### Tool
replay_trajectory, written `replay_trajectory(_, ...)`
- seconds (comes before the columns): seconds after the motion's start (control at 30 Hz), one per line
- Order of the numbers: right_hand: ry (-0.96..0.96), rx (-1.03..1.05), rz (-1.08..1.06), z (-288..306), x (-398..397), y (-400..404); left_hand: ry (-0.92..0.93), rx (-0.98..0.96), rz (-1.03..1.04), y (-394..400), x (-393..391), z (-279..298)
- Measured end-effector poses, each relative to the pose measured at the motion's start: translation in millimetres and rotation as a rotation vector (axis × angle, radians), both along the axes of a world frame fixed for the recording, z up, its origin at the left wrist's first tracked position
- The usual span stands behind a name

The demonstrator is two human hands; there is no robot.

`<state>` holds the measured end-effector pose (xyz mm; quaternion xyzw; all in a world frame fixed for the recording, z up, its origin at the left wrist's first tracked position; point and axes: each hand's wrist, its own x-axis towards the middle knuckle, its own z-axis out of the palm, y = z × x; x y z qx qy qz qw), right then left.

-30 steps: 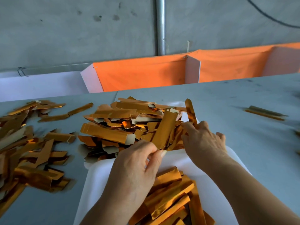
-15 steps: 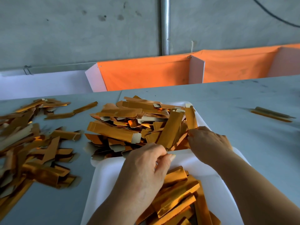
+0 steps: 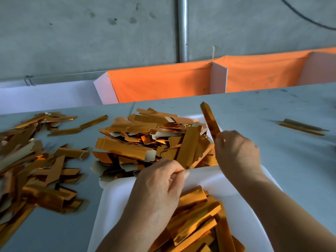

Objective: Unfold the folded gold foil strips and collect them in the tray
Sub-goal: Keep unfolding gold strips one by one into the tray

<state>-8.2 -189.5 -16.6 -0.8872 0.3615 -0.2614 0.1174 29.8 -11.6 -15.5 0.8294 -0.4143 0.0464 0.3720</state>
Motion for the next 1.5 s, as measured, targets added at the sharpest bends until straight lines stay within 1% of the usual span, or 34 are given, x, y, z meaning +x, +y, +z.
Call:
replay_trajectory(0.03, -0.168, 0.031, 0.023, 5, -3, 0, 0.006, -0.026, 0.02, 1, 1, 0)
replay_trajectory(0.07, -0.315, 0.126, 0.075, 11, -6, 0, 0.018, -0.061, 0.041, 2, 2, 1)
replay_trajectory(0.1, -0.418, 0.291, 0.156, 17, -10, 3, 0.043, -0.104, 0.056, 3, 3, 2)
replay_trajectory(0.13, -0.46, 0.506, 0.273, 23, -15, 7, 0.085, -0.157, 0.063, 3, 4, 2)
replay_trajectory(0.17, -0.45, 0.712, 0.409, 26, -18, 12, 0.144, -0.217, 0.064, 3, 5, 3)
replay_trajectory(0.2, -0.401, 0.87, 0.532, 27, -21, 16, 0.214, -0.288, 0.054, 3, 4, 4)
replay_trajectory(0.23, -0.336, 0.971, 0.628, 27, -24, 19, 0.28, -0.36, 0.033, 2, 5, 5)
replay_trajectory(0.3, -0.218, 1.072, 0.741, 27, -27, 25, 0.36, -0.474, -0.021, 2, 6, 5)
replay_trajectory(0.37, -0.124, 1.073, 0.747, 28, -27, 30, 0.397, -0.534, -0.074, 3, 7, 6)
replay_trajectory(0.43, -0.052, 0.992, 0.729, 29, -27, 32, 0.436, -0.539, -0.119, 3, 6, 6)
replay_trajectory(0.5, -0.014, 0.96, 0.753, 29, -27, 30, 0.435, -0.496, -0.115, 4, 7, 3)
replay_trajectory(0.57, 0.0, 0.993, 0.77, 30, -30, 28, 0.395, -0.411, -0.063, 3, 9, -2)
replay_trajectory(0.63, -0.053, 1.008, 0.735, 30, -31, 24, 0.386, -0.329, -0.01, 3, 9, -5)
replay_trajectory(0.73, -0.291, 1.108, 0.695, 28, -32, 18, 0.35, -0.22, -0.014, 2, 5, -4)
replay_trajectory(0.77, -0.338, 1.13, 0.697, 28, -31, 17, 0.341, -0.199, -0.028, 2, 4, -2)
replay_trajectory(0.87, -0.3, 1.133, 0.73, 27, -31, 14, 0.363, -0.168, -0.021, 2, 2, 1)
replay_trajectory(0.97, -0.286, 1.187, 0.774, 29, -32, 12, 0.425, -0.159, -0.001, 1, -1, 5)
replay_trajectory(1.03, -0.291, 1.258, 0.798, 30, -32, 12, 0.375, -0.114, -0.024, 1, -1, 5)
replay_trajectory(1.1, -0.319, 1.38, 0.832, 31, -33, 10, 0.368, -0.14, -0.05, 1, -1, 3)
replay_trajectory(1.17, -0.366, 1.477, 0.89, 33, -35, 7, 0.494, -0.237, -0.089, 2, 0, 2)
replay_trajectory(1.23, -0.389, 1.534, 0.963, 35, -38, 1, 0.706, -0.298, -0.184, 3, -1, 5)
replay_trajectory(1.27, -0.373, 1.531, 1.004, 36, -39, -1, 0.813, -0.311, -0.236, 4, -1, 6)
replay_trajectory(1.3, -0.342, 1.492, 1.036, 36, -40, -3, 0.917, -0.326, -0.275, 5, 0, 8)
replay_trajectory(1.37, -0.292, 1.348, 1.054, 37, -42, -3, 1.092, -0.341, -0.308, 6, 0, 10)
replay_trajectory(1.4, -0.293, 1.29, 1.044, 37, -41, -3, 1.135, -0.336, -0.308, 7, 0, 11)
replay_trajectory(1.43, -0.307, 1.258, 1.031, 38, -41, -3, 1.127, -0.314, -0.292, 7, -1, 12)
replay_trajectory(1.47, -0.32, 1.239, 1.014, 38, -41, -3, 1.068, -0.271, -0.256, 6, -2, 12)
replay_trajectory(1.5, -0.323, 1.215, 0.992, 39, -40, -3, 0.964, -0.214, -0.198, 5, -2, 11)
